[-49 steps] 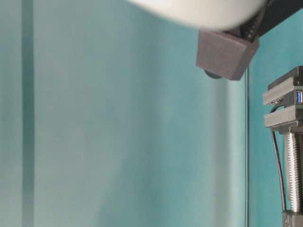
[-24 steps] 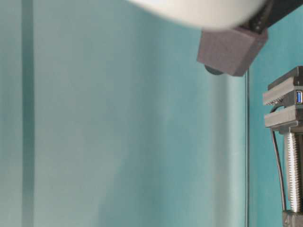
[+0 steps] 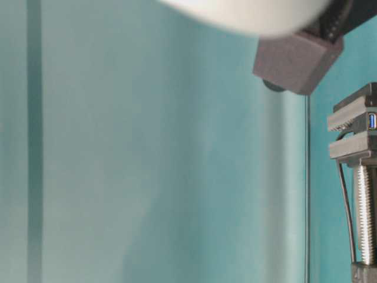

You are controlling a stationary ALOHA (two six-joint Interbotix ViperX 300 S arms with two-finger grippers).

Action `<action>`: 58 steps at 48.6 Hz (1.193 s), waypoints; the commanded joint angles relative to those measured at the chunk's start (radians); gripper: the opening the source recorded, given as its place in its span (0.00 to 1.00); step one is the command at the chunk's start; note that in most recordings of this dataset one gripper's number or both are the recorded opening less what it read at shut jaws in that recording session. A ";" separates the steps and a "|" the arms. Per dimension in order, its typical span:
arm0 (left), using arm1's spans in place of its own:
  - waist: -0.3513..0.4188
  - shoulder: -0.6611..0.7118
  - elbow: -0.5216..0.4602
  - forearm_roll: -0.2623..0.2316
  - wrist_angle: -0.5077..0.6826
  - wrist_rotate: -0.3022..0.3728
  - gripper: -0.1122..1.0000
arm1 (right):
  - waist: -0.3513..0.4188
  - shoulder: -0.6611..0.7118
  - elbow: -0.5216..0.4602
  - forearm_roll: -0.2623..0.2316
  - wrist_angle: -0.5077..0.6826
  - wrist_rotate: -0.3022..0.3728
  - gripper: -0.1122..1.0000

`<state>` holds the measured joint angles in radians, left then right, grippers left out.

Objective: Insert the USB cable into the fixed female connector.
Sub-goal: 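Close the right gripper on the black USB cable behind the plug, then lift the cable with the right gripper and swing it toward the vise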

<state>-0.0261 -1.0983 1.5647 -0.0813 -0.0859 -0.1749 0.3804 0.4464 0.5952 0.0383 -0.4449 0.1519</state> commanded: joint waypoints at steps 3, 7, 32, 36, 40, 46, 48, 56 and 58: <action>0.002 0.005 -0.009 0.002 -0.009 -0.017 0.97 | 0.037 0.011 -0.008 0.031 0.037 -0.002 0.28; 0.002 0.005 -0.009 0.002 -0.009 -0.018 0.97 | 0.044 0.011 -0.008 0.054 0.038 -0.003 0.28; 0.002 0.005 -0.009 0.000 -0.009 -0.018 0.97 | 0.051 0.008 -0.005 0.469 -0.094 -0.199 0.28; 0.002 0.005 -0.009 0.002 -0.009 -0.018 0.97 | 0.052 0.009 -0.008 0.606 -0.123 -0.293 0.28; 0.002 0.005 -0.009 0.002 -0.009 -0.018 0.97 | 0.054 0.011 -0.012 0.721 -0.146 -0.394 0.28; 0.002 0.003 -0.009 0.002 -0.009 -0.018 0.97 | 0.054 0.011 -0.015 0.873 -0.167 -0.508 0.28; 0.002 0.005 -0.009 0.002 -0.009 -0.018 0.97 | 0.054 0.011 -0.015 0.911 -0.183 -0.526 0.28; 0.002 0.003 -0.009 0.002 -0.009 -0.018 0.97 | 0.074 0.011 -0.023 1.074 -0.304 -0.560 0.28; 0.002 0.005 -0.009 0.000 -0.009 -0.018 0.97 | 0.078 0.011 -0.028 1.112 -0.336 -0.568 0.28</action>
<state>-0.0261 -1.0999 1.5677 -0.0813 -0.0859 -0.1810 0.4525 0.4694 0.5814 1.0861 -0.7256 -0.4080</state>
